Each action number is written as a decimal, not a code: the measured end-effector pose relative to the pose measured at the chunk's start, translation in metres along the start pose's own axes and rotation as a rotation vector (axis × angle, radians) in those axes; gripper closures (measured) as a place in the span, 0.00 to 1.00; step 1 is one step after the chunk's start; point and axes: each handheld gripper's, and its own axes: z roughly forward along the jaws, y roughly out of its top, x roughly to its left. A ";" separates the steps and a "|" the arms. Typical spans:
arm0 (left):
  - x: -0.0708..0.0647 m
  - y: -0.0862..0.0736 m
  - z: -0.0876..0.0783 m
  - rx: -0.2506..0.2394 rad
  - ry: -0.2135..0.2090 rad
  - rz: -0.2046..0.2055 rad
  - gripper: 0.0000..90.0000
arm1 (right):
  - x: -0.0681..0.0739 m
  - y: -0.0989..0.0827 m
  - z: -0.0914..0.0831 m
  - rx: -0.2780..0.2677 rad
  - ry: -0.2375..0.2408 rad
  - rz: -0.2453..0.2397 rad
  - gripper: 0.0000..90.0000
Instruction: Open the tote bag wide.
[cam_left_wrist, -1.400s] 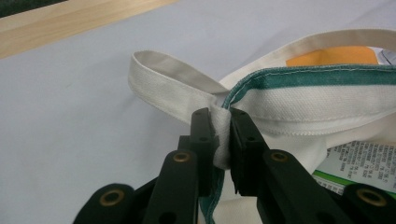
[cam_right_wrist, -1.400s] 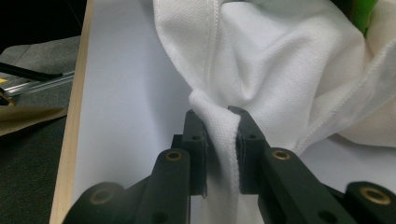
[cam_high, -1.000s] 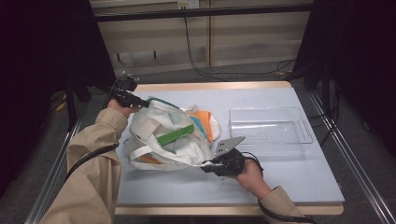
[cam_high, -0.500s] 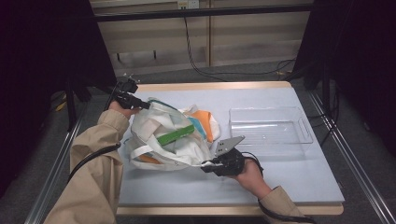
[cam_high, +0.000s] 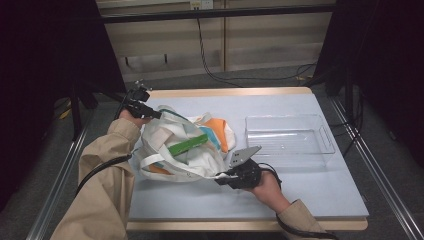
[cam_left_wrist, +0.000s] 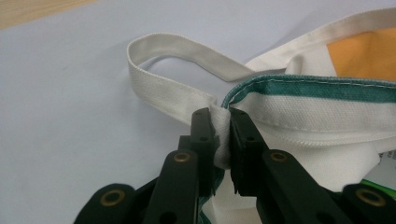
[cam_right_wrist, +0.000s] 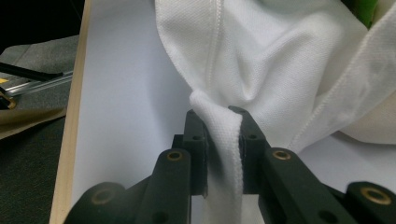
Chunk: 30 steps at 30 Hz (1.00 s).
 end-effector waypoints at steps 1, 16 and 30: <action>0.000 0.000 0.001 -0.005 0.004 -0.007 0.91 | 0.000 0.000 0.000 0.001 0.000 -0.002 0.87; 0.002 -0.005 0.009 0.005 0.014 -0.011 0.91 | 0.001 0.000 0.002 0.011 -0.005 0.001 0.87; -0.001 -0.009 0.003 -0.008 0.018 -0.022 0.90 | 0.003 0.001 0.002 0.010 -0.012 0.001 0.86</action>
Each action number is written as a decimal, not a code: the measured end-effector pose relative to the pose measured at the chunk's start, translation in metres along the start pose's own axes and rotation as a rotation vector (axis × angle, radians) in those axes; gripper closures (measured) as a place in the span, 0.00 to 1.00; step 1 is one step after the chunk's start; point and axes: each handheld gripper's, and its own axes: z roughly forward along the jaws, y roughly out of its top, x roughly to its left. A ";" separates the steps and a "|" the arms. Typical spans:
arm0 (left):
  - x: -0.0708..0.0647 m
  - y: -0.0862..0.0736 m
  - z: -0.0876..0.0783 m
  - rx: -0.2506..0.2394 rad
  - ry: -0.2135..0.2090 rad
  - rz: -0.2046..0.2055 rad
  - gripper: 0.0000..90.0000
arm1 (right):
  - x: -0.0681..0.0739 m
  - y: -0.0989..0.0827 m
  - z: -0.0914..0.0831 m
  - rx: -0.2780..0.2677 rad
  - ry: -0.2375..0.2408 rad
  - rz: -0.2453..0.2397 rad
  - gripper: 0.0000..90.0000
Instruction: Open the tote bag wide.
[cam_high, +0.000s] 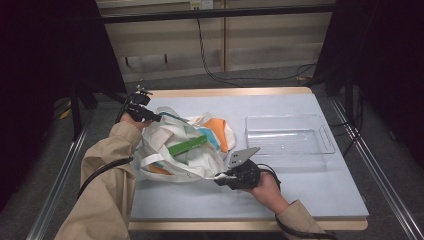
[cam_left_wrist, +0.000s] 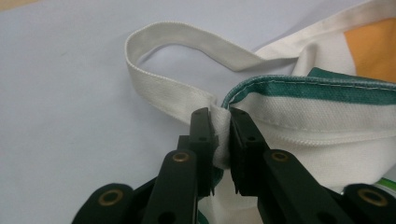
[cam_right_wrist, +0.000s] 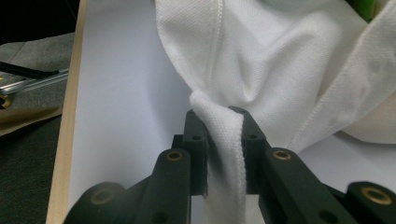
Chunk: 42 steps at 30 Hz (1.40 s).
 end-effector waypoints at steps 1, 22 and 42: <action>0.000 0.000 -0.003 -0.005 -0.006 -0.004 0.89 | 0.000 0.000 0.000 -0.002 -0.003 -0.002 0.86; -0.025 -0.008 -0.059 -0.095 -0.009 0.024 0.55 | 0.008 0.017 -0.011 -0.024 -0.029 0.027 0.46; -0.047 -0.026 -0.088 -0.126 -0.054 0.064 0.34 | 0.005 0.032 -0.028 -0.040 -0.083 0.097 0.23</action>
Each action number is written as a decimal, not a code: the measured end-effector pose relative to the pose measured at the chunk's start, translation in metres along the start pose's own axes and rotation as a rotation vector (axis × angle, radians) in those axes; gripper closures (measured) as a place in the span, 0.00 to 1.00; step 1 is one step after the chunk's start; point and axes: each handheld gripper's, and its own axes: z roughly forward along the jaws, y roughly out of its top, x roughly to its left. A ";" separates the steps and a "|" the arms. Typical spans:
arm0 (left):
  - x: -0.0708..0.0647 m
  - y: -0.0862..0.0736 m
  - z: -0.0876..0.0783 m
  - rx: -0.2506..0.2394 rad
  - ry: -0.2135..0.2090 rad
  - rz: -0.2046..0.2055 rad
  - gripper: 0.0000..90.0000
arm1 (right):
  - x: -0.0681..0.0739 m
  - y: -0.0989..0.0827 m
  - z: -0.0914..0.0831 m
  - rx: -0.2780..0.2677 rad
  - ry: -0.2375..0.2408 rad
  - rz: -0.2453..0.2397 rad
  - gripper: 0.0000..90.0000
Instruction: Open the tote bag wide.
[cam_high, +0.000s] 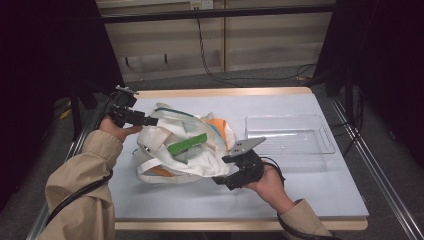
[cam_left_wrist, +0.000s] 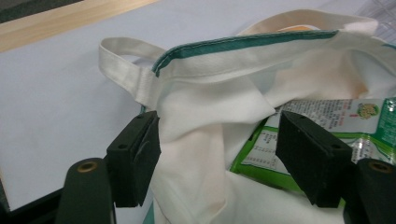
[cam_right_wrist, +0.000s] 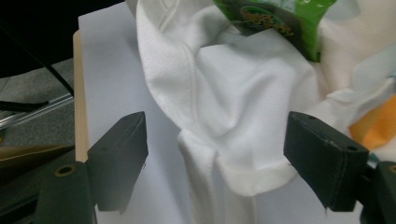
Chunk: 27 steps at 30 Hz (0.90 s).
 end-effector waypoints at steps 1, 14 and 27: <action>-0.002 -0.001 -0.001 -0.008 -0.002 -0.001 0.33 | 0.000 0.001 -0.001 -0.003 -0.005 0.002 0.22; -0.016 -0.014 -0.013 -0.044 -0.038 0.009 0.32 | -0.001 0.018 -0.010 0.008 -0.049 -0.018 0.17; -0.029 -0.024 -0.013 -0.051 -0.065 0.020 0.32 | -0.013 0.033 -0.017 0.021 -0.094 -0.020 0.18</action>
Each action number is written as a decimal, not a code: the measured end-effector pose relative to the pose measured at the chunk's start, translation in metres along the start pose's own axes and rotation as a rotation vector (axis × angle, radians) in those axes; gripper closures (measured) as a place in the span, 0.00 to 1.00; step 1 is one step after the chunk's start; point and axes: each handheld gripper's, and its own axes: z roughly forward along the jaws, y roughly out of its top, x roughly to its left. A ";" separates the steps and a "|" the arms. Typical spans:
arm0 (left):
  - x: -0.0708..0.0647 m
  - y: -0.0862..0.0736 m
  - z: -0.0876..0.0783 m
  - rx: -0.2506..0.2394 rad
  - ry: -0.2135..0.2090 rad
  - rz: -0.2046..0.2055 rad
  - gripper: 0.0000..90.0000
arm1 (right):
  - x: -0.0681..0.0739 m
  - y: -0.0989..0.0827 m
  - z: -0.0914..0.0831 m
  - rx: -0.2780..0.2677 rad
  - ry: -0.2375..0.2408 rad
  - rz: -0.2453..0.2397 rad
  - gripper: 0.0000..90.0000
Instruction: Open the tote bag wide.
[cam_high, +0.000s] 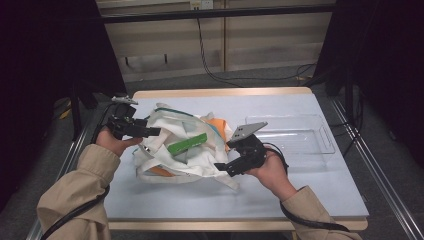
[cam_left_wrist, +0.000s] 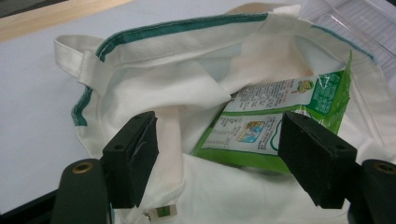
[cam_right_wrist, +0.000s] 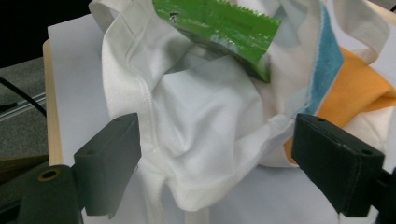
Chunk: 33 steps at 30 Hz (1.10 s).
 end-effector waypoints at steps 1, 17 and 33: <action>0.000 0.000 0.000 0.006 0.000 0.010 0.31 | -0.001 0.002 -0.001 0.000 -0.003 0.001 0.18; -0.009 -0.013 0.000 0.009 -0.013 0.028 0.32 | -0.018 0.014 0.002 -0.016 -0.053 0.029 0.21; -0.018 -0.027 -0.005 -0.010 -0.005 0.045 0.44 | -0.027 0.022 0.013 0.029 -0.063 0.005 0.29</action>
